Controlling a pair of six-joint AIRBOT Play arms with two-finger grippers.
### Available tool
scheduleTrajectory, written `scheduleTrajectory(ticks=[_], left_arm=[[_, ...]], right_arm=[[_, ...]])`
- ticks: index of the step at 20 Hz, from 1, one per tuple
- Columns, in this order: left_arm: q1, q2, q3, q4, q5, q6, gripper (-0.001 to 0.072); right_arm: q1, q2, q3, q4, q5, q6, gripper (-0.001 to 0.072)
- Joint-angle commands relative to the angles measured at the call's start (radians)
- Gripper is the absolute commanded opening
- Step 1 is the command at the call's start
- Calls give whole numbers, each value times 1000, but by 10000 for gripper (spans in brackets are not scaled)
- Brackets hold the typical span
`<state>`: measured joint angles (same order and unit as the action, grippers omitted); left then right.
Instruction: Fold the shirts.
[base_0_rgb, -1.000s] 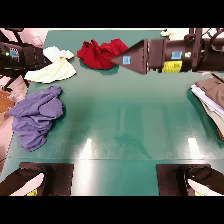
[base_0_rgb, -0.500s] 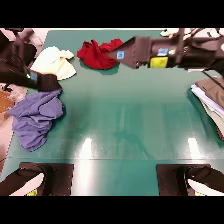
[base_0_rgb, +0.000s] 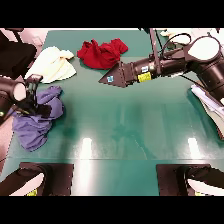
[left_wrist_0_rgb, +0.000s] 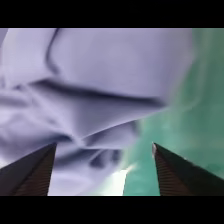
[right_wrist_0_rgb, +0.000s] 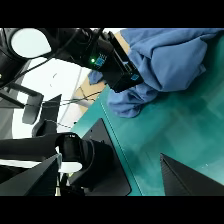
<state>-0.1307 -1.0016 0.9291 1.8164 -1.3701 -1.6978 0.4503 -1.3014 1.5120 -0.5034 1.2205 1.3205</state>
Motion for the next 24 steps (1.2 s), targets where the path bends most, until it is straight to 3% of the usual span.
scheduleTrajectory(ticks=[1, 3, 4, 6, 8, 9, 11, 12, 14, 16, 19, 22, 23, 24], left_arm=[[0, -2, -149, 115, 55, -21, 720], [0, -5, -204, 138, 200, -24, 720], [0, -6, -212, 131, 301, -52, 687], [0, -8, -212, 66, 478, -72, 297], [0, -58, -212, 2, 522, -77, 276], [0, -100, -212, -43, 494, -59, 19], [0, -154, -207, -225, 437, 33, 21], [0, -155, -198, -404, 439, 92, 21], [-45, -150, -149, -827, 499, 247, 20], [-196, -154, -75, -1175, 621, 375, 19], [-529, -294, 108, -1317, 783, 418, 18], [-754, -528, 298, -1316, 755, 415, 22], [-774, -583, 334, -1322, 726, 411, 62], [-769, -610, 352, -1326, 689, 386, 422]], right_arm=[[-14, -6, 0, -4, 27, -6, 705], [-24, -6, 0, 4, 52, -6, 704], [-24, -5, 1, 7, 65, -6, 704], [-24, 6, 1, 6, 81, -6, 703], [-37, 37, 1, 6, 77, -6, 703], [-60, 61, 1, 6, 75, -6, 702], [-135, 117, 1, 3, 69, -6, 700], [-185, 145, 1, -4, 69, -6, 696], [-298, 194, 0, -64, 74, -6, 614], [-405, 236, -10, -122, 117, -6, 580], [-554, 307, -115, -127, 146, -6, 580], [-674, 389, -289, -129, 149, -10, 580], [-705, 412, -350, -129, 145, -14, 580], [-724, 429, -407, -129, 140, -22, 580]])
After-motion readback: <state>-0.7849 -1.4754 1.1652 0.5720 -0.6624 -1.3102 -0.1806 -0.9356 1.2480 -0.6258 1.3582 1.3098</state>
